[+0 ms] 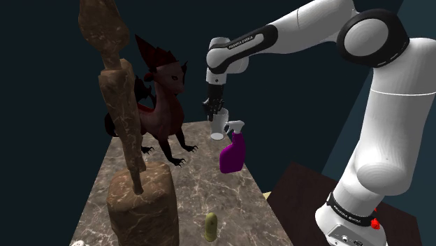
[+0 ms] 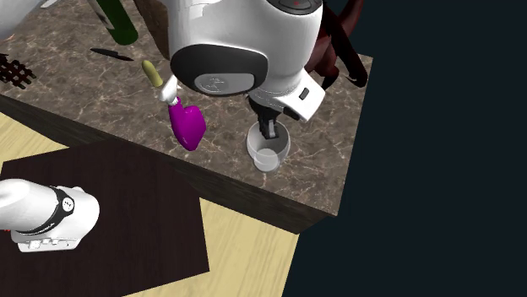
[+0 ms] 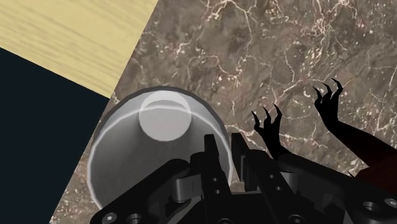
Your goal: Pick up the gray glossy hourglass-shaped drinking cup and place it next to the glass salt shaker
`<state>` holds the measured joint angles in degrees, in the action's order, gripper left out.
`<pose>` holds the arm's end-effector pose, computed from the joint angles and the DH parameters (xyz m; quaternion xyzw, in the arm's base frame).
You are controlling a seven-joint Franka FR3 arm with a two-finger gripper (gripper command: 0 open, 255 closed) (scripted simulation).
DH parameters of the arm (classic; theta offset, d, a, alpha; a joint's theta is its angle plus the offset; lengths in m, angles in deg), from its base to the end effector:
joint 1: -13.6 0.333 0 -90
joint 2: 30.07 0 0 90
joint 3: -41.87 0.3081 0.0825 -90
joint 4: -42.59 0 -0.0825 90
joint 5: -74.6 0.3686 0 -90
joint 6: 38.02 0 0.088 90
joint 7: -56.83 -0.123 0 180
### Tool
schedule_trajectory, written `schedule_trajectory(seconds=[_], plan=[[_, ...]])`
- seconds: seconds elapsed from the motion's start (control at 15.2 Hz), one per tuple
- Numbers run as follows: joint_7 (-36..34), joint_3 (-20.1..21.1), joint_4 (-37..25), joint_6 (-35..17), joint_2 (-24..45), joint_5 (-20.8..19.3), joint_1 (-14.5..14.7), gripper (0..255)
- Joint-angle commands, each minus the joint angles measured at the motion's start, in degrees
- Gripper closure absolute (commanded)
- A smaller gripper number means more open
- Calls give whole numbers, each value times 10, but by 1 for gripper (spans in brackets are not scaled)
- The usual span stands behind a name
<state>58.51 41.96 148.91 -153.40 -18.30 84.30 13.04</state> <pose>0.5903 0.0075 0.3909 -0.9965 0.0275 0.0221 0.0761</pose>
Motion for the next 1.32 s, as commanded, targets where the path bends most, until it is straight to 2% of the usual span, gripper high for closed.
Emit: schedule_trajectory(seconds=[0.0,1.25], plan=[[-2,0,-8,14,-7,-1,0,255],[-22,-2,-122,152,-31,-8,-2,255]])
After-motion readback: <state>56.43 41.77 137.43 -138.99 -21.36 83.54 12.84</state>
